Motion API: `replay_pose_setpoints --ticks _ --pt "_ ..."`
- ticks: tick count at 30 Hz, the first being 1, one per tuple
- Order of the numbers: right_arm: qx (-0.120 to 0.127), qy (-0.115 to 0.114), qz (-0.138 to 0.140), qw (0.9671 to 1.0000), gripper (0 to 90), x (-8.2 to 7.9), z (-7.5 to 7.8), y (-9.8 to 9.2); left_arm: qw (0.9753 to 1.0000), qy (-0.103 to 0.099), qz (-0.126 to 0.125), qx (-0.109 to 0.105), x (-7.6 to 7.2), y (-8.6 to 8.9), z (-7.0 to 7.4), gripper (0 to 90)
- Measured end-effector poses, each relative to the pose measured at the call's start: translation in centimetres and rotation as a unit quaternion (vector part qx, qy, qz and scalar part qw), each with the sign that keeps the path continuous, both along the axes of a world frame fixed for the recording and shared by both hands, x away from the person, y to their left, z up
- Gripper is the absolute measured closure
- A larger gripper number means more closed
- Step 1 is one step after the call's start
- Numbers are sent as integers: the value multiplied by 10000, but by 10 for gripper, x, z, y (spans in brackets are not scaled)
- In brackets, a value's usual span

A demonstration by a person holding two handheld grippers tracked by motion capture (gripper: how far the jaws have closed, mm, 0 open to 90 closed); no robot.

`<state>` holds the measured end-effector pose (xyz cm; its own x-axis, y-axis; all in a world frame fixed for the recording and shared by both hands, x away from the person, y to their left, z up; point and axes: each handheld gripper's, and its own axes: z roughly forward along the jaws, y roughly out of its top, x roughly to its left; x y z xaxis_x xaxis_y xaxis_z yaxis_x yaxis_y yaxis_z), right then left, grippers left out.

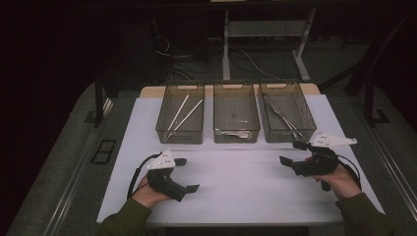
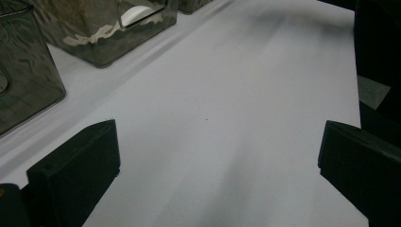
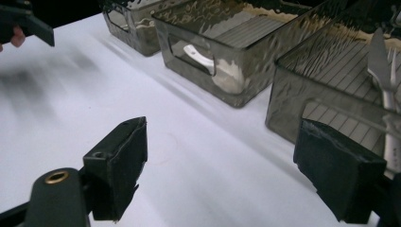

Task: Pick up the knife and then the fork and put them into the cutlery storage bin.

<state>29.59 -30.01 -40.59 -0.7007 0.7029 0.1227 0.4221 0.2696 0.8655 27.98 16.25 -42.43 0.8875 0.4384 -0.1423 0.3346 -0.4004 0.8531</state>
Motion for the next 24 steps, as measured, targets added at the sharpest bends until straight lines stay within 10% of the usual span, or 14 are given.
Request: replay_pose_setpoints --ticks 24 --pt "15 56 47 10000 183 -38 -29 -15 10000 -16 -16 6 0 2 0 0"
